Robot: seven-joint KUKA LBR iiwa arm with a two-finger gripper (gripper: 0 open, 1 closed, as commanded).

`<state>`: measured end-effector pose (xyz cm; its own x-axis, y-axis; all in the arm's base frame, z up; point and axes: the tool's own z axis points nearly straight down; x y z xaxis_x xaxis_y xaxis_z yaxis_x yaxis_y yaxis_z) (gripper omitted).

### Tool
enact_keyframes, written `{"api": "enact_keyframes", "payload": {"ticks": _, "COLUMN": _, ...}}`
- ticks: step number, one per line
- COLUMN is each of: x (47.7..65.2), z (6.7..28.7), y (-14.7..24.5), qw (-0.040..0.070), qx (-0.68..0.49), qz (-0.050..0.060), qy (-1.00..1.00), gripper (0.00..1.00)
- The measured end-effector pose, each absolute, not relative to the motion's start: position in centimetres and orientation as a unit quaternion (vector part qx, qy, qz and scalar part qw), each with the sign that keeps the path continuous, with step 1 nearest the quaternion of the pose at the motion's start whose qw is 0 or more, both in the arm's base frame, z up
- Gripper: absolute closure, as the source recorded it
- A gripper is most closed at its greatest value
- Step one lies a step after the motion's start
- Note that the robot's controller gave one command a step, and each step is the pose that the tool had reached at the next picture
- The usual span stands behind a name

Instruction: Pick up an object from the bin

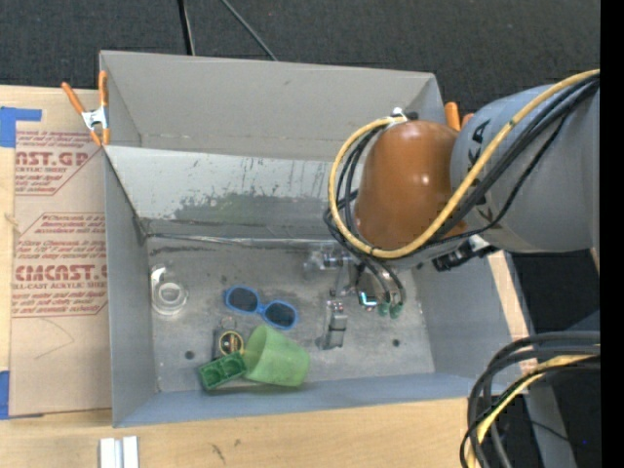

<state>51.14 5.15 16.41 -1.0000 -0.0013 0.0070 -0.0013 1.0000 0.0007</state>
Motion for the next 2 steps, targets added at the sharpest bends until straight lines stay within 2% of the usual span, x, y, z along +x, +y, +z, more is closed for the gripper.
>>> {"api": "enact_keyframes", "payload": {"ticks": 1, "x": 49.6, "z": 8.4, "y": 10.7, "qw": 0.011, "qx": -0.014, "qz": 0.003, "qy": -1.0, "gripper": 0.0}}
{"api": "enact_keyframes", "payload": {"ticks": 2, "x": 49.0, "z": 7.6, "y": 17.7, "qw": 0.004, "qx": 0.024, "qz": 0.002, "qy": -1.0, "gripper": 0.0}}
